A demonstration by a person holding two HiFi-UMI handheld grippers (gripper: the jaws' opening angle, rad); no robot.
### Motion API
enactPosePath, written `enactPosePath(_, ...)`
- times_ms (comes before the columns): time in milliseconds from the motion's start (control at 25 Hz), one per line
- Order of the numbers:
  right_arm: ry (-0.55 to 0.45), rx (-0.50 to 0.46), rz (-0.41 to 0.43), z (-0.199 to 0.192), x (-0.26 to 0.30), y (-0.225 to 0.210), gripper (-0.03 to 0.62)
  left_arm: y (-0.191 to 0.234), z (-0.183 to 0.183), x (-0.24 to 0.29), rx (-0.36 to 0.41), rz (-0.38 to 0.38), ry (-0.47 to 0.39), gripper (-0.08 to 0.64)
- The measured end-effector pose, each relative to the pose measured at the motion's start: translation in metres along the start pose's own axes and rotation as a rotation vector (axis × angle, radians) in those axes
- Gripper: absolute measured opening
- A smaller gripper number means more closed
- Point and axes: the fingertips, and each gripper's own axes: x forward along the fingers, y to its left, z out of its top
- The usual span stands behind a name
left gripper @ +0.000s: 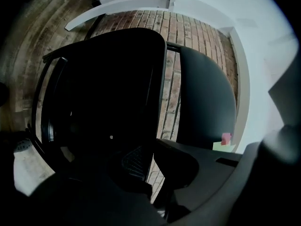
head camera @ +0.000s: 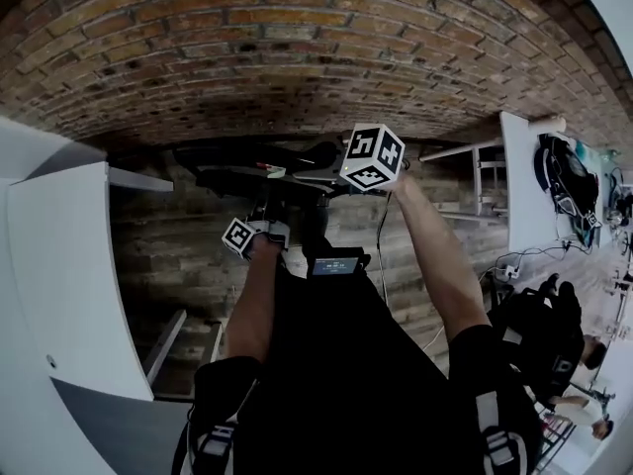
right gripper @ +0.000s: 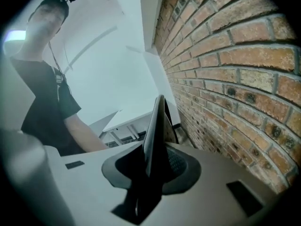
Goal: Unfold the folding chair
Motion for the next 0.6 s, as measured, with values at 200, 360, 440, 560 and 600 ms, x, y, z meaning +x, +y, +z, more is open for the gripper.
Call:
enactPosePath(200,0.012,-0.027,-0.025,-0.008,0.012,0.037,0.104,0.002,-0.005,-0.03,-0.016,-0.025,-0.008,0.044)
enactPosePath(360,0.016,-0.034,-0.039,-0.014,0.017,0.06,0.104,0.002,-0.007,-0.048,-0.011,-0.035,-0.023,0.045)
enactPosePath(440,0.017,-0.025,-0.053,-0.019,0.02,0.071,0.104,0.004,-0.009,-0.057,-0.007,-0.023,-0.035,0.046)
enactPosePath(560,0.021,-0.014,-0.074,-0.03,0.022,0.088,0.104,0.009,-0.017,-0.072,-0.003,-0.007,-0.046,0.046)
enactPosePath(600,0.022,-0.013,-0.079,-0.034,0.021,0.094,0.104,0.011,-0.021,-0.076,-0.002,-0.007,-0.048,0.046)
